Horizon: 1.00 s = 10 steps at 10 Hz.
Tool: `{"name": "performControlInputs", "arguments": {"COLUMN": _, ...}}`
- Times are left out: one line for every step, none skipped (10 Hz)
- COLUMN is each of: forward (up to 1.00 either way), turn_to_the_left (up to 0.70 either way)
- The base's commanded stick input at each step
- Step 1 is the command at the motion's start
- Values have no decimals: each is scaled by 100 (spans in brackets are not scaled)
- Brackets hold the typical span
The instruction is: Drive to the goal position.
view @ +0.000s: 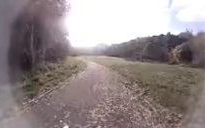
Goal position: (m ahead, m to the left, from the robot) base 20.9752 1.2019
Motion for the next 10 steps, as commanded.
{"name": "performControlInputs", "arguments": {"forward": 70, "turn_to_the_left": 8}}
{"name": "performControlInputs", "arguments": {"forward": 70, "turn_to_the_left": 3}}
{"name": "performControlInputs", "arguments": {"forward": 70, "turn_to_the_left": 0}}
{"name": "performControlInputs", "arguments": {"forward": 70, "turn_to_the_left": 0}}
{"name": "performControlInputs", "arguments": {"forward": 70, "turn_to_the_left": 0}}
{"name": "performControlInputs", "arguments": {"forward": 70, "turn_to_the_left": 0}}
{"name": "performControlInputs", "arguments": {"forward": 70, "turn_to_the_left": 0}}
{"name": "performControlInputs", "arguments": {"forward": 70, "turn_to_the_left": 0}}
{"name": "performControlInputs", "arguments": {"forward": 70, "turn_to_the_left": 0}}
{"name": "performControlInputs", "arguments": {"forward": 70, "turn_to_the_left": 0}}
